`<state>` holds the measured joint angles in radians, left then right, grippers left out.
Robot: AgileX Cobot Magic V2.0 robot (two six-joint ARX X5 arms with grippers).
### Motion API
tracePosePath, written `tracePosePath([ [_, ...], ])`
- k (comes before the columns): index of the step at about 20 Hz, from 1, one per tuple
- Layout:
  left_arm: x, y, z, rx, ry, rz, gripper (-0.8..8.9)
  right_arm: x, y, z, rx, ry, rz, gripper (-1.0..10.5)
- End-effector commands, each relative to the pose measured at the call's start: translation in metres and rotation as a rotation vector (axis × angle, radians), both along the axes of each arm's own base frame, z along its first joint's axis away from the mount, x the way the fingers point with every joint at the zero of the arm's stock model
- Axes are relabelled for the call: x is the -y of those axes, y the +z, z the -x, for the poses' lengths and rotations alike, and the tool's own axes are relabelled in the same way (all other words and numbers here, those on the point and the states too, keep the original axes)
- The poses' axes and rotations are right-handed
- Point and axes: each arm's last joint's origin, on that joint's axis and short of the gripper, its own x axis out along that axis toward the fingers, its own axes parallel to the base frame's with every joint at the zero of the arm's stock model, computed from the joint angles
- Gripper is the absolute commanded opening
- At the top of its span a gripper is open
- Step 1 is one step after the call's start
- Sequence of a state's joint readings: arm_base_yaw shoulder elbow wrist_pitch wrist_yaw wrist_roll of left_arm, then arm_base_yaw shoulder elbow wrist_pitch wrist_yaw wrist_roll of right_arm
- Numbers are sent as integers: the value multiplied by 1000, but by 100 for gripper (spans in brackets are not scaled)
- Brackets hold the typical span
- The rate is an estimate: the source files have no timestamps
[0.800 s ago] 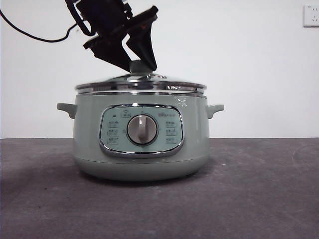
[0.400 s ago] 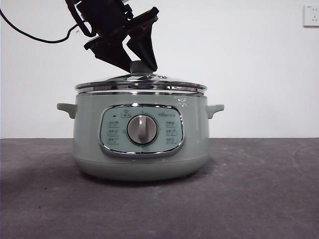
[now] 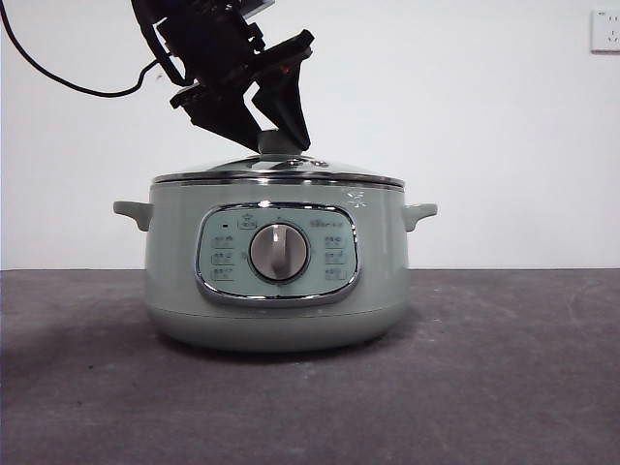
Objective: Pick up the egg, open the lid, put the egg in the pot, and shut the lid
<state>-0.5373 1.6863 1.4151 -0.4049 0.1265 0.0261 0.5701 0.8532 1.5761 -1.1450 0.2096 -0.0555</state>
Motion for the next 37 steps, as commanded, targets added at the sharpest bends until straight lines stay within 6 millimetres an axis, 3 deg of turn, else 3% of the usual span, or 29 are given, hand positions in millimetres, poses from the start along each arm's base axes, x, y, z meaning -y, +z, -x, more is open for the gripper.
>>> tracePosePath([
  [1, 2, -6, -3, -17, -6, -6, -8, 0, 0, 0, -1, -3, -14, 535],
  [4, 2, -8, -2, -36, -5, -16, 72, 0, 0, 0, -2, -3, -14, 535],
  [8, 1, -9, -1, -48, -5, -23, 523, -2, -2, 2, -38, 63, -28, 535],
  [10, 1, -8, 0, -50, -5, -24, 566, -2, -4, 3, -60, 95, -37, 534],
  [16, -4, 4, 7, -35, -4, -16, 566, -5, -10, 3, -147, 173, -41, 534],
  [23, -19, 38, 32, -2, -5, 4, 566, -9, -18, 2, -274, 260, -44, 534],
  [26, -35, 68, 61, 18, -14, 35, 566, -12, -23, -1, -345, 277, -27, 532],
  [29, -57, 96, 103, -9, -74, 104, 564, -18, -23, -4, -391, 359, -65, 529],
  [30, -64, 103, 115, -16, -91, 115, 561, -19, -24, -6, -401, 371, -70, 510],
  [31, -72, 109, 129, -23, -97, 122, 545, -21, -24, -8, -413, 382, -74, 415],
  [32, -78, 113, 140, -27, -96, 118, 458, -22, -25, -9, -418, 382, -72, 303],
  [34, -91, 119, 162, -40, -96, 110, 72, -25, -26, -14, -432, 380, -66, 13],
  [35, -97, 121, 171, -42, -96, 109, -3, -26, -27, -15, -438, 379, -64, -10],
  [37, -105, 125, 184, -38, -96, 110, -5, -28, -28, -19, -448, 376, -58, -8],
])
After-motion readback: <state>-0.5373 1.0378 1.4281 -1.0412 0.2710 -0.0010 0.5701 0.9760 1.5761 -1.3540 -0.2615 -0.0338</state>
